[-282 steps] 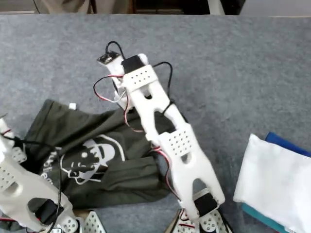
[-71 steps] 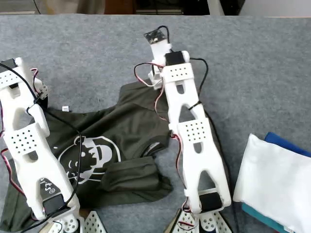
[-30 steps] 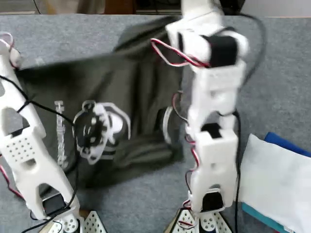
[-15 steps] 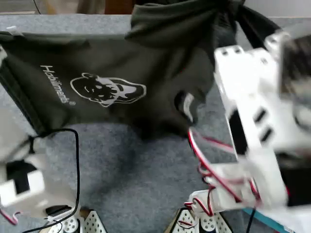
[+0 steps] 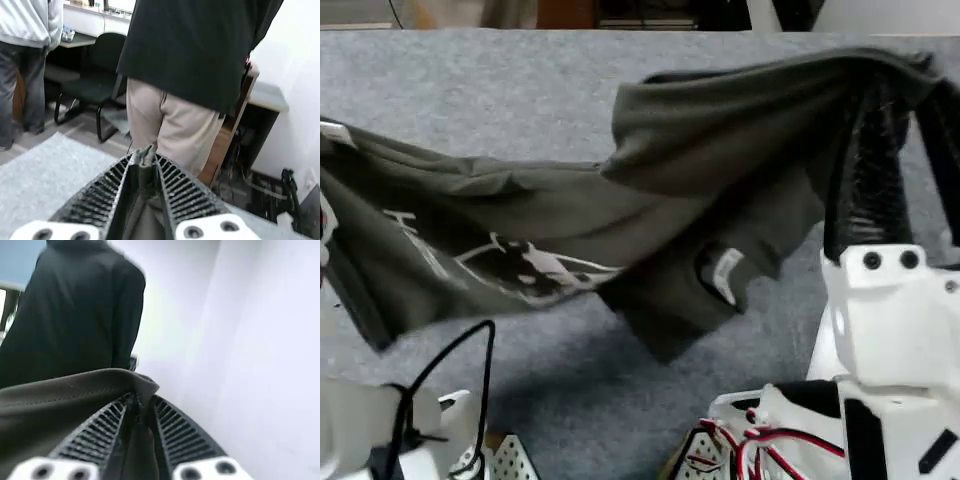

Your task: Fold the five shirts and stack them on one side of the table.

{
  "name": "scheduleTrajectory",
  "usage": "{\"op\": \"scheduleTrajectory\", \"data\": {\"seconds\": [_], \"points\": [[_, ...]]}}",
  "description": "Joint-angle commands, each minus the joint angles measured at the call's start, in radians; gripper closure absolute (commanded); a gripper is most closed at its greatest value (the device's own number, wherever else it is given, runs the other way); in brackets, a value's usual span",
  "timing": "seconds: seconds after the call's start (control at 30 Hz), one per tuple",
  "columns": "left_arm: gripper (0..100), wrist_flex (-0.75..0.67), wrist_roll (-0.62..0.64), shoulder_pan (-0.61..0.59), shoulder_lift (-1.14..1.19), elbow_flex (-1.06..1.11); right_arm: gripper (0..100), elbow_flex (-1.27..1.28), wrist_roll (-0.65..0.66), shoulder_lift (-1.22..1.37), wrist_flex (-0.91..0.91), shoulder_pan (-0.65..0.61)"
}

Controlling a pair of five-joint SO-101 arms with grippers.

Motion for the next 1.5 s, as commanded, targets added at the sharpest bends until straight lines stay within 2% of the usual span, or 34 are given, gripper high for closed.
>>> {"op": "scheduleTrajectory", "data": {"seconds": [0.0,0.2,0.4,0.67,0.87,1.03,1.13,1.23,1.47], "points": [[98,0.012,-0.011,-0.018,-0.054,0.207,99.5,0.007,0.0,-0.007,-0.097,0.018],[98,0.006,-0.012,-0.15,-0.2,0.519,99.5,0.007,0.009,-0.007,-0.103,0.018],[98,-0.026,-0.014,-0.163,-0.311,0.815,99.5,0.056,0.028,-0.012,-0.08,0.012],[98,-0.336,-0.012,-0.161,-0.453,1.217,99.5,0.188,0.034,-0.002,-0.006,0.012],[98,-0.634,-0.005,-0.157,-0.479,1.428,99.5,0.446,0.035,-0.004,-0.087,0.016],[98,-0.842,-0.005,-0.109,-0.486,1.452,99.5,0.642,0.028,-0.004,-0.269,0.018],[98,-0.867,-0.011,-0.071,-0.49,1.399,99.5,0.725,0.028,-0.012,-0.347,0.016],[98,-0.813,-0.012,-0.054,-0.49,1.304,99.5,0.743,0.028,-0.013,-0.362,0.016],[98,-0.571,-0.014,-0.037,-0.49,1.037,99.5,0.746,0.034,-0.07,-0.361,0.018]]}}
